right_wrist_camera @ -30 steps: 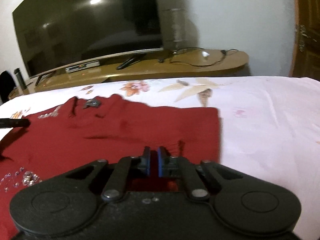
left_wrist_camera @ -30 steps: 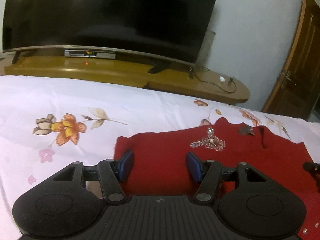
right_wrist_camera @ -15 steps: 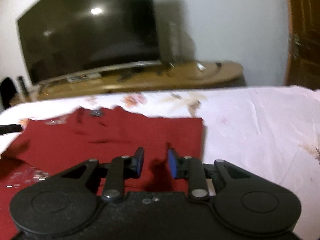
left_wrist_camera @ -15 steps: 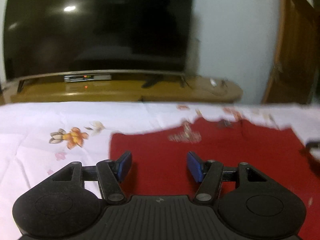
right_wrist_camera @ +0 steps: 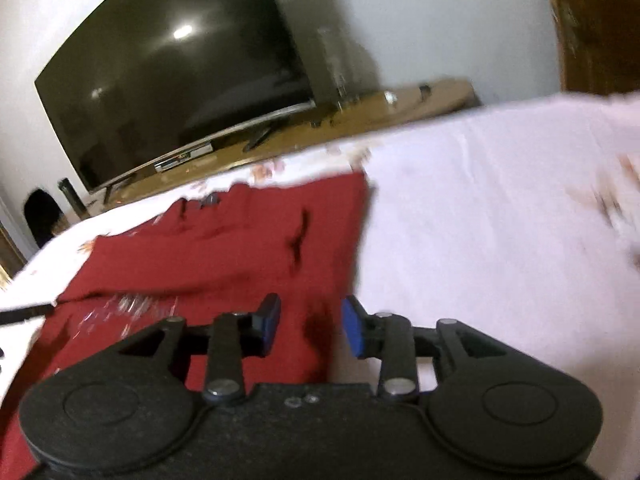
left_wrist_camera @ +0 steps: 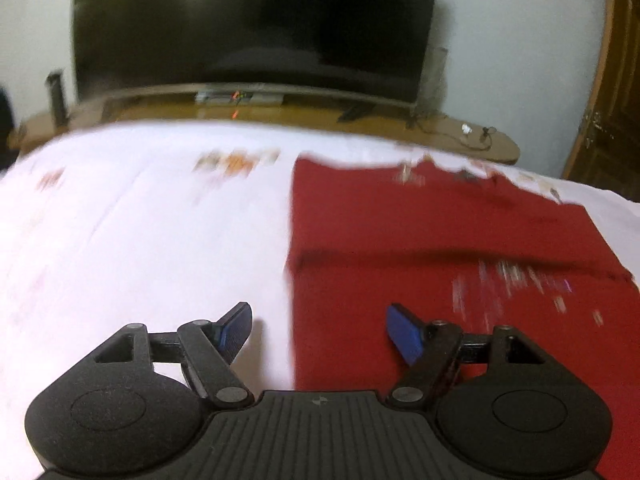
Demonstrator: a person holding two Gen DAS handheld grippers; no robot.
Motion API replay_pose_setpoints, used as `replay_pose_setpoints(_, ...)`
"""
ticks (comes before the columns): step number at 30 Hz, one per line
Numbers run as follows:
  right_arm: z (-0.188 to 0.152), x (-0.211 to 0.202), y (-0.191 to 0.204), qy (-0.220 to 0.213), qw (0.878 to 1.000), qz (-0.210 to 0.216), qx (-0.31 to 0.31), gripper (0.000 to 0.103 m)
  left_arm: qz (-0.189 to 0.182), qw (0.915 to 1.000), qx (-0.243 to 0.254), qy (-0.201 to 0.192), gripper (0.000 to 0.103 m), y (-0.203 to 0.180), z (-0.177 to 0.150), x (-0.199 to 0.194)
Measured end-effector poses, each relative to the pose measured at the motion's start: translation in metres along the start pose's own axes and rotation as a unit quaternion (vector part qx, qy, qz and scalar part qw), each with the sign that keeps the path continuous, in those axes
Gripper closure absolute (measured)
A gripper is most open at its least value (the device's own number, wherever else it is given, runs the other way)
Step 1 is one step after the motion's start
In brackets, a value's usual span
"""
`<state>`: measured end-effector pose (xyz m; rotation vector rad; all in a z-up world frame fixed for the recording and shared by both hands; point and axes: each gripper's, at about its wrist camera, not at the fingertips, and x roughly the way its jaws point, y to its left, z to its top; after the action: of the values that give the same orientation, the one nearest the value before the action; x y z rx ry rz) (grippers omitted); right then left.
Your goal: Fold small clothes
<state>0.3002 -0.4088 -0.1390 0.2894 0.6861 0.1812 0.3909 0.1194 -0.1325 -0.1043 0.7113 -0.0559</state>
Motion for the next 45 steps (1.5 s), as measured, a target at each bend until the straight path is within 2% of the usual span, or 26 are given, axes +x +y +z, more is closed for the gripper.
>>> replay_pose_setpoints(1, -0.010, -0.010, -0.006, 0.012, 1.000, 0.000, 0.009, 0.064, -0.004, 0.9999, -0.008, 0.010, 0.029, 0.004, -0.010, -0.008)
replay_pose_setpoints(3, -0.031, -0.029, -0.018, 0.034, 0.999, -0.005, 0.027, 0.065, -0.010, 0.9995, -0.018, 0.025, 0.029, 0.010, -0.031, -0.026)
replay_pose_setpoints(7, -0.060, -0.071, -0.031, 0.033, 0.996, 0.003, 0.082, 0.061, -0.024, 0.9990, -0.014, 0.034, 0.029, 0.009, -0.061, -0.054)
replay_pose_setpoints(9, -0.072, -0.084, -0.029, 0.034, 0.995, -0.006, 0.094, 0.061, -0.031, 0.9990, -0.011, 0.029, 0.029, 0.006, -0.069, -0.061)
replay_pose_setpoints(13, -0.093, -0.106, -0.014, 0.039, 0.993, -0.024, 0.112, 0.059, -0.037, 0.9990, 0.002, 0.026, 0.029, 0.000, -0.085, -0.078)
replay_pose_setpoints(20, -0.125, -0.140, 0.026, 0.055, 0.990, -0.011, 0.128, 0.058, -0.061, 0.9979, -0.008, 0.020, 0.029, 0.002, -0.121, -0.127)
replay_pose_setpoints(23, -0.131, -0.155, 0.040, 0.038, 0.992, -0.020, 0.119, 0.058, -0.063, 0.9978, 0.009, 0.017, 0.029, 0.003, -0.122, -0.135)
replay_pose_setpoints(25, -0.131, -0.159, 0.047, 0.027, 0.993, -0.031, 0.108, 0.058, -0.071, 0.9968, 0.013, 0.033, 0.029, 0.001, -0.122, -0.131)
replay_pose_setpoints(28, -0.129, -0.154, 0.049, 0.032, 0.992, -0.031, 0.117, 0.060, -0.079, 0.9962, 0.014, 0.032, 0.029, -0.003, -0.121, -0.135)
replay_pose_setpoints(31, -0.122, -0.155, 0.052, 0.019, 0.993, -0.030, 0.111, 0.060, -0.084, 0.9960, 0.028, 0.015, 0.029, -0.004, -0.109, -0.132)
replay_pose_setpoints(33, -0.110, -0.152, 0.053, 0.008, 0.994, -0.032, 0.101, 0.060, -0.075, 0.9963, 0.041, 0.005, 0.029, -0.003, -0.090, -0.117)
replay_pose_setpoints(36, -0.078, -0.137, 0.050, -0.024, 0.995, -0.032, 0.092, 0.063, -0.070, 0.9969, 0.030, -0.021, 0.029, -0.002, -0.051, -0.082)
replay_pose_setpoints(40, -0.027, -0.085, 0.041, -0.051, 0.995, -0.024, 0.077, 0.065, -0.061, 0.9970, 0.025, -0.041, 0.029, -0.015, 0.002, -0.030)
replay_pose_setpoints(45, 0.029, 0.001, 0.023, -0.066, 0.996, -0.019, 0.062, 0.065, -0.044, 0.9958, 0.041, -0.068, 0.029, -0.041, 0.056, 0.035)
